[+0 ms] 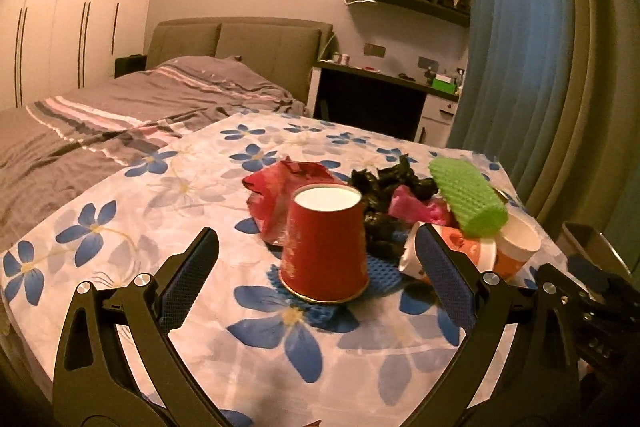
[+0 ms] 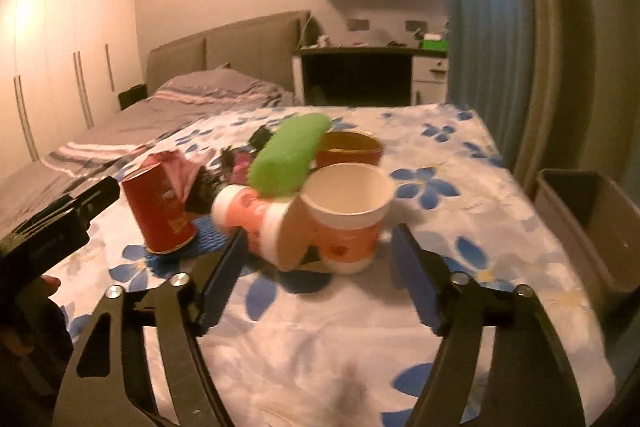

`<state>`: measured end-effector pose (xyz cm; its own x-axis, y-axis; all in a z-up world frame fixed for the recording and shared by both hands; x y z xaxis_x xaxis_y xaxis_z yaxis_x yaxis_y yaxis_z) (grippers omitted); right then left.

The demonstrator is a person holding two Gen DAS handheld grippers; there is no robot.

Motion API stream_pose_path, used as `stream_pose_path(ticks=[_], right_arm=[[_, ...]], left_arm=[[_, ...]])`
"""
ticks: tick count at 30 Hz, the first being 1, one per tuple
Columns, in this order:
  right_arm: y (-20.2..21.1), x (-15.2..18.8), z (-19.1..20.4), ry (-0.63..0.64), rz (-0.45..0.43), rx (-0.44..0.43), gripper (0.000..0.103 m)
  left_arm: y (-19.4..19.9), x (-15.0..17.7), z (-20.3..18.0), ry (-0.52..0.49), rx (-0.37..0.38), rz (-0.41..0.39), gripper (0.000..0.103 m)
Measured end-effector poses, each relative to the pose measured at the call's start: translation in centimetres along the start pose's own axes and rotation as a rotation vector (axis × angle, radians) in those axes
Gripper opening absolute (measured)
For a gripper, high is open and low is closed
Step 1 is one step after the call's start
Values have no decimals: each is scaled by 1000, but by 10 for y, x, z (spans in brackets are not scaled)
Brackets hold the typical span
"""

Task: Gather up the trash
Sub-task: 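Move both tools back over the cups on the bed, then grasp the orange-white paper cup with the right tool while the left tool grasps the red cup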

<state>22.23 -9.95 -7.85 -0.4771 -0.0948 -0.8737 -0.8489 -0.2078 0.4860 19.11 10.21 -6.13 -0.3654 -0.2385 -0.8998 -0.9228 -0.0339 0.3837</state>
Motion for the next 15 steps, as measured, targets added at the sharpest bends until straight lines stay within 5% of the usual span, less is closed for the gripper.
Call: stream_pose_path(ticks=[15], right_arm=[[-38, 5, 27, -4, 126, -99, 47]], left_arm=[[-9, 1, 13, 6, 3, 22, 97]])
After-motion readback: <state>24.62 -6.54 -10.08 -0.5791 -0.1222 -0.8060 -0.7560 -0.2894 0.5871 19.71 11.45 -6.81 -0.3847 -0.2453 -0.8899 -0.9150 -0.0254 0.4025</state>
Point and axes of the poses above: each gripper's, at about its wrist camera, not at the fingertips, and y roughly against the way its jaws point, z to its left, x to its underside, the point moved 9 cm from there along -y, roughly the way its jaws point, and after that the axes turned 7 degrees about x, right-handed, at the moved point
